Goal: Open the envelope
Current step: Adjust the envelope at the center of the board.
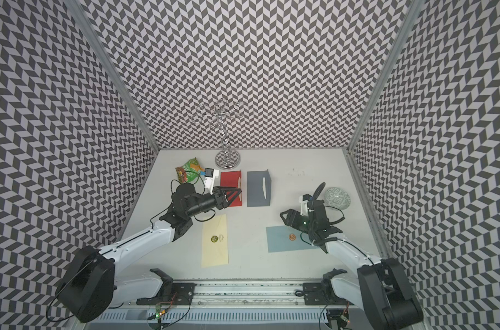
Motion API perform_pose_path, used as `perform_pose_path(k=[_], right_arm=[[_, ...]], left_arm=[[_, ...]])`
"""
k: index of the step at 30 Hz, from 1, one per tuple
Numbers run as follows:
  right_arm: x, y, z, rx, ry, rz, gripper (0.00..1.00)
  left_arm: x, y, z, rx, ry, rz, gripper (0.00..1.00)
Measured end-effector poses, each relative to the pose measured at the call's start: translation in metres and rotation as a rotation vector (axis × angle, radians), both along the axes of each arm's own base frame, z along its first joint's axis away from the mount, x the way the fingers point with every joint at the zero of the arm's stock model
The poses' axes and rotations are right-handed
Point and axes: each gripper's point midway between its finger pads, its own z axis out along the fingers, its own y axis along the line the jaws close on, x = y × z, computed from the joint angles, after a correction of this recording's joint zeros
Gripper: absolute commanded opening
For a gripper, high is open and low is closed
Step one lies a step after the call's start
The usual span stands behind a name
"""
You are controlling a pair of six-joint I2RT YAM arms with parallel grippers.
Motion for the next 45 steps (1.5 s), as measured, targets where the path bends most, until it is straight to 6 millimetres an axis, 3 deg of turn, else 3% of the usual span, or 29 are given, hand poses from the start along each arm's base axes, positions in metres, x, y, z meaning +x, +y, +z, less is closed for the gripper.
perform_pose_path(k=[8,22,31,34,45], right_arm=[[-0.009,0.001,0.001,0.006,-0.004,0.019,0.67],[-0.037,0.025,-0.026,-0.001,0.095,0.156,0.68],[-0.034,0.027,-0.027,-0.026,0.096,0.153,0.67],[-0.033,0.027,-0.027,-0.030,0.093,0.154,0.67],[-0.032,0.025,-0.028,-0.050,0.100,0.142,0.67]], left_arm=[[-0.001,-0.007,-0.011,-0.003,0.011,-0.005,0.61],[-0.003,-0.015,-0.011,-0.021,0.004,-0.007,0.64],[-0.006,-0.009,-0.007,-0.022,-0.007,0.014,0.65],[-0.006,-0.008,-0.007,-0.023,-0.008,0.018,0.60],[-0.006,-0.008,-0.007,-0.021,-0.009,0.016,0.62]])
